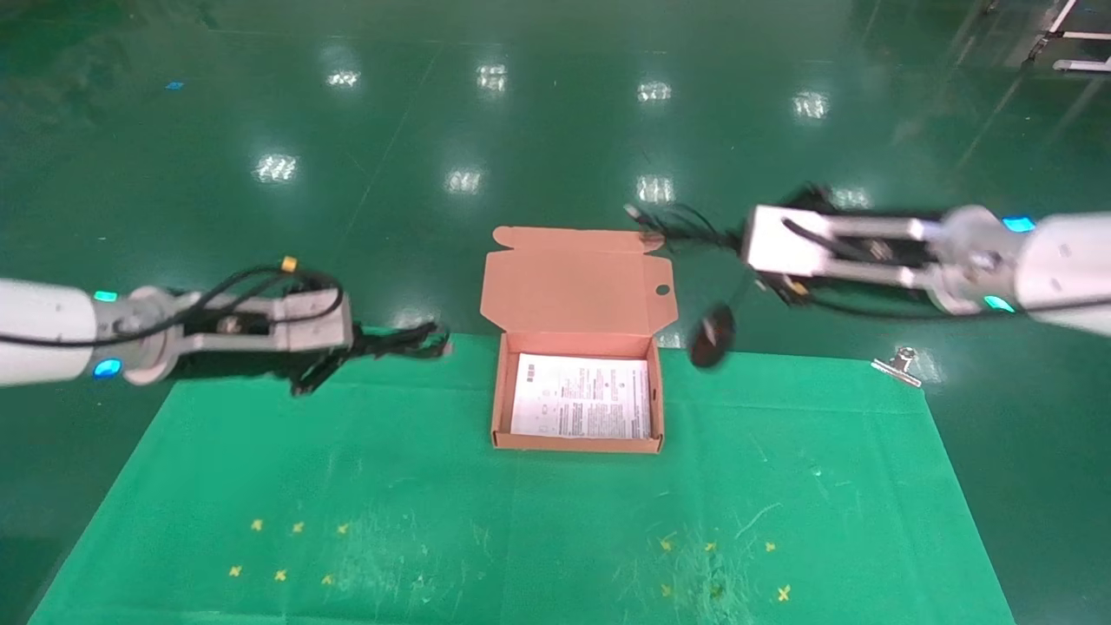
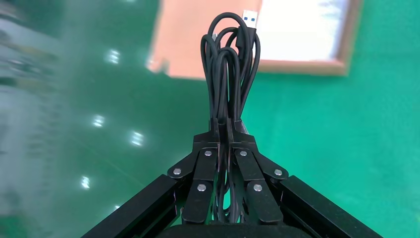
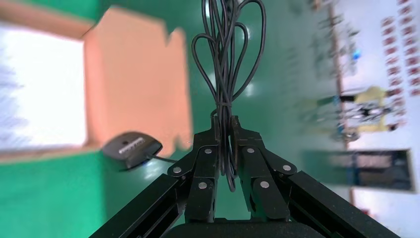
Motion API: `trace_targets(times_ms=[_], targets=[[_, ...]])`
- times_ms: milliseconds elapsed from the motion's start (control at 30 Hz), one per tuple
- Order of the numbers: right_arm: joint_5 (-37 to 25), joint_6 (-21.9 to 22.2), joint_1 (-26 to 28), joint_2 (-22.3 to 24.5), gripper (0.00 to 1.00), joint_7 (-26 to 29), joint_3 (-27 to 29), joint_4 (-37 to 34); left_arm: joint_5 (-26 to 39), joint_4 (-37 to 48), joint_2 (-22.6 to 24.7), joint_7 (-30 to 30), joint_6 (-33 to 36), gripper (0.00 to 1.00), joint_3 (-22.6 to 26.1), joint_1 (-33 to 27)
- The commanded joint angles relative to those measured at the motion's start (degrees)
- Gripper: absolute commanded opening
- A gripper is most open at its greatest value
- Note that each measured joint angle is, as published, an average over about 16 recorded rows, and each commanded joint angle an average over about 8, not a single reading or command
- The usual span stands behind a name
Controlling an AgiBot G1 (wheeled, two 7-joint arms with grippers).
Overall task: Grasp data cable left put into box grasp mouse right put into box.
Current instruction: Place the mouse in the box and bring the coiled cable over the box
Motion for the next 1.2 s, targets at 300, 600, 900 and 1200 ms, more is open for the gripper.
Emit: trace_targets(times_ms=[300, 600, 900, 1200], targets=[[5.9, 2.3, 6.2, -9.6, 0.00, -10.7, 2.1, -11.7, -0.1, 1.1, 3.2, 1.7, -4.2, 0.00, -1.3, -3.9], [9.0, 1.9, 7.2, -11.3, 0.00, -13.7, 3.4, -15.3, -0.3, 1.8, 3.7, 1.8, -4.6, 0.00, -1.6, -4.8], [9.6, 2.0, 5.7, -11.6, 0.00, -14.0, 3.4, -16.0, 0.2, 1.1, 3.1, 2.0, -4.0, 0.00, -1.1, -3.7], [9.6, 2.3, 4.7, -12.9, 0.00, -14.6, 3.1, -17.9, 2.4, -0.3, 2.3, 0.6, -4.0, 0.00, 0.0, -1.8]])
